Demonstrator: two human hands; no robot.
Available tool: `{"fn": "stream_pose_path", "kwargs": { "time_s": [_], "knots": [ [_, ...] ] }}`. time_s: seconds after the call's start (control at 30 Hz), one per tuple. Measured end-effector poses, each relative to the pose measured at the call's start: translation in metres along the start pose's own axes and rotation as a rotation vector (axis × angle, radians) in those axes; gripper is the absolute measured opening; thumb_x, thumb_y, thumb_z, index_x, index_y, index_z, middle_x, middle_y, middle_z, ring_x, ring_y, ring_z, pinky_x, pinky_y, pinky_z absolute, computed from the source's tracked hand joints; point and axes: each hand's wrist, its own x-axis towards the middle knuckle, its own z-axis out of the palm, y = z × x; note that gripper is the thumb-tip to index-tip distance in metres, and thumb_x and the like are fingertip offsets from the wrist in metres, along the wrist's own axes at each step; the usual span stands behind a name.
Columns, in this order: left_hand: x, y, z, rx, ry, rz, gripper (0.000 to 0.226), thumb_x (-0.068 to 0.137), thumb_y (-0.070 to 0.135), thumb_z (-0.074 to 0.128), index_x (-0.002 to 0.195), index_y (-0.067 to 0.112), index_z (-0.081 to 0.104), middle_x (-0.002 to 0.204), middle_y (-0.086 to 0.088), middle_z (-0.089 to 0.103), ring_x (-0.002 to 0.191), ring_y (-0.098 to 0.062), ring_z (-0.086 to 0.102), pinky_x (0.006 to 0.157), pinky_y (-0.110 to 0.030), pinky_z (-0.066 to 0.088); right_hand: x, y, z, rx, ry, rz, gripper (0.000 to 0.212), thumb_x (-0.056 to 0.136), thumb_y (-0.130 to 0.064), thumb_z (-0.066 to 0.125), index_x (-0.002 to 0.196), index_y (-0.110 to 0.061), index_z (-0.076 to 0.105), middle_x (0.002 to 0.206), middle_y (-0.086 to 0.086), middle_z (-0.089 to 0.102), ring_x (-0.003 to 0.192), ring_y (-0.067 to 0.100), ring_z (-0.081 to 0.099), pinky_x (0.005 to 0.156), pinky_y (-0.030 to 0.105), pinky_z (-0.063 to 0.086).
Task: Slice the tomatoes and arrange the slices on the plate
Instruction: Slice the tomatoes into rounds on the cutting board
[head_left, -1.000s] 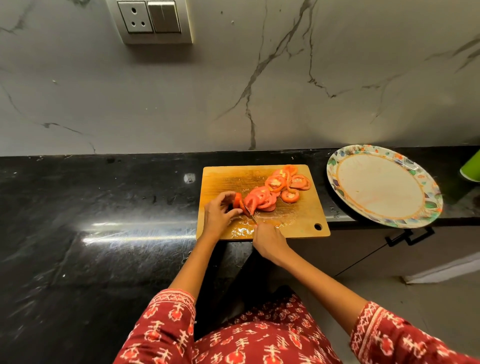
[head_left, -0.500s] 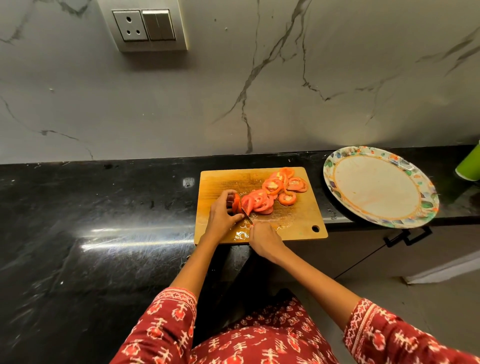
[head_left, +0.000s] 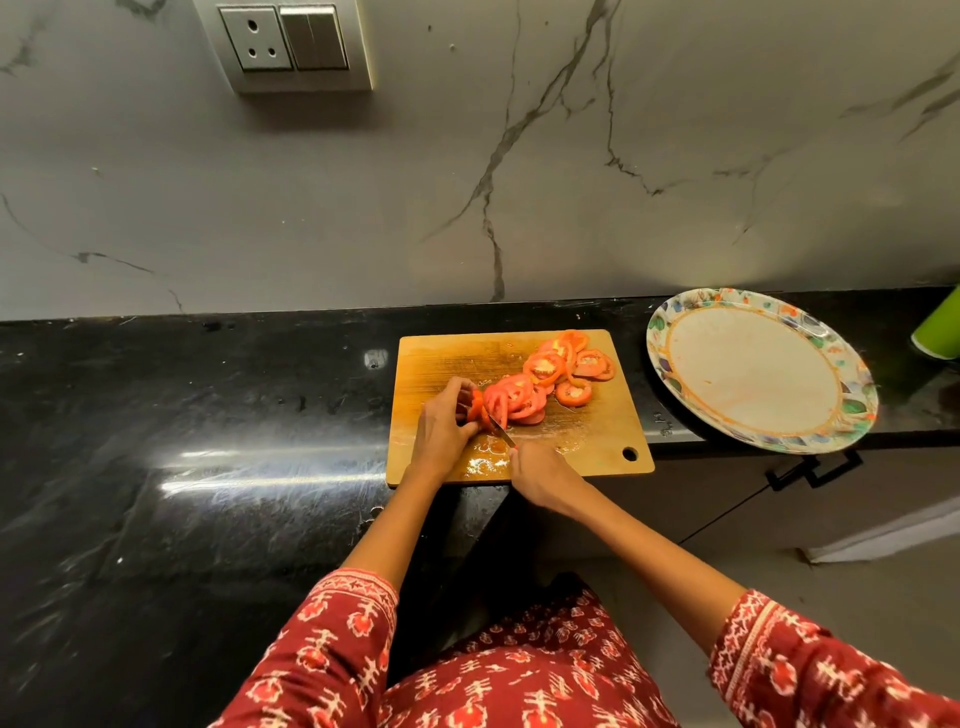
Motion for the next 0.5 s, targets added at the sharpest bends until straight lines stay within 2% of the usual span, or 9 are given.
{"fn": "stream_pose_path", "kwargs": {
  "time_s": [0.1, 0.2, 0.33, 0.43, 0.5],
  "knots": [
    [0.0, -0.002, 0.002, -0.005, 0.017, -0.013, 0.037, 0.072, 0.002, 0.074, 0.1, 0.015, 0.053, 0.09, 0.002, 0.062, 0.086, -0.013, 0.063, 0.078, -0.026, 0.055, 0.003, -0.001, -0.002, 0.009, -0.011, 0.008, 0.033, 0.101, -0.019, 0.031, 0.073, -0.008, 0.045, 0.085, 0.018, 0.053, 0.077, 0.027, 0.05, 0.066, 0.029, 0.035],
    [0.002, 0.001, 0.0, 0.024, -0.001, -0.037, 0.039, 0.072, 0.002, 0.074, 0.103, 0.015, 0.053, 0.093, 0.001, 0.062, 0.086, -0.012, 0.061, 0.077, -0.024, 0.053, 0.003, -0.002, -0.003, -0.003, -0.014, 0.011, 0.035, 0.1, -0.017, 0.032, 0.067, -0.011, 0.041, 0.09, 0.022, 0.057, 0.086, 0.033, 0.057, 0.067, 0.028, 0.036],
    [0.01, 0.005, -0.005, 0.094, -0.119, -0.041, 0.038, 0.072, 0.001, 0.073, 0.102, 0.017, 0.056, 0.094, 0.002, 0.058, 0.084, -0.016, 0.061, 0.072, -0.027, 0.054, 0.003, -0.002, -0.001, 0.004, 0.0, 0.038, 0.031, 0.099, -0.016, 0.033, 0.095, 0.003, 0.058, 0.107, 0.026, 0.061, 0.101, 0.038, 0.058, 0.075, 0.032, 0.042],
    [0.013, 0.006, -0.007, 0.146, -0.162, -0.023, 0.04, 0.071, 0.001, 0.074, 0.103, 0.015, 0.056, 0.095, 0.003, 0.058, 0.082, -0.016, 0.061, 0.074, -0.033, 0.056, 0.002, -0.003, 0.003, 0.002, 0.027, 0.04, 0.031, 0.098, -0.017, 0.033, 0.1, 0.002, 0.058, 0.11, 0.026, 0.06, 0.103, 0.04, 0.057, 0.084, 0.038, 0.045],
    [0.015, 0.008, -0.011, 0.144, -0.231, -0.054, 0.05, 0.068, 0.004, 0.077, 0.11, 0.017, 0.054, 0.105, 0.002, 0.057, 0.091, -0.016, 0.06, 0.079, -0.032, 0.055, 0.002, -0.003, 0.003, -0.002, 0.031, 0.044, 0.031, 0.098, -0.018, 0.033, 0.101, 0.001, 0.058, 0.111, 0.026, 0.06, 0.104, 0.04, 0.057, 0.086, 0.039, 0.045]
  ]
}}
